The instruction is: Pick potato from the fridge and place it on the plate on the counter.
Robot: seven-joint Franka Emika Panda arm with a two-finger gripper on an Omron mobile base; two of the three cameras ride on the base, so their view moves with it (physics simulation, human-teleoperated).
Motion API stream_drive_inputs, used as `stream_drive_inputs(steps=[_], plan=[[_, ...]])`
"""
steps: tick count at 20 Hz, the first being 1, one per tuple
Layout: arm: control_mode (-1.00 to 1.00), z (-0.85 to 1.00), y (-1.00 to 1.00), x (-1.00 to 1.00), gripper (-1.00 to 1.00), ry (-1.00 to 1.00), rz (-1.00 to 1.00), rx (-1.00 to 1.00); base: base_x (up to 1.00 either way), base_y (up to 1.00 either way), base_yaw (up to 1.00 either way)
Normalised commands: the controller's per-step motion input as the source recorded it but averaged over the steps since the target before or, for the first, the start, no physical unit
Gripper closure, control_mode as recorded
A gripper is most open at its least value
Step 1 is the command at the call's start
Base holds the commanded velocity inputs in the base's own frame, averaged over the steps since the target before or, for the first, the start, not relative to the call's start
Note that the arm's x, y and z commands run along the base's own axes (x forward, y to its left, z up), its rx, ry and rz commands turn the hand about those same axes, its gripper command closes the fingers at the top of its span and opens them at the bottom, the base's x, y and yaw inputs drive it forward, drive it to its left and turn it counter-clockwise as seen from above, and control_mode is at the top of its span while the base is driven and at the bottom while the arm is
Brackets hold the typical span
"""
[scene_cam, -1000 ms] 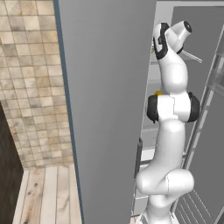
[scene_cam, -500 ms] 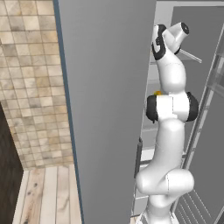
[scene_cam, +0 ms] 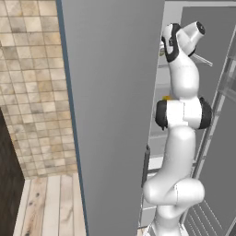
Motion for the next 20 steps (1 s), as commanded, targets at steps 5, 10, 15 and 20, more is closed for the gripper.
stream_drive_inputs(steps=[5, 10, 15, 20], plan=[[-1.00, 0.00, -0.16, -0.96, 1.00, 0.00, -0.04, 0.00, 0.00, 0.00, 0.00], [-1.00, 0.01, -0.02, -1.00, 1.00, 0.00, -0.07, 0.00, 0.00, 0.00, 0.00], [-1.00, 0.00, 0.00, -1.00, 1.00, 0.00, -0.12, 0.00, 0.00, 0.00, 0.00], [-1.00, 0.08, 0.17, -0.94, 1.00, 0.00, -0.13, 0.00, 0.00, 0.00, 0.00]])
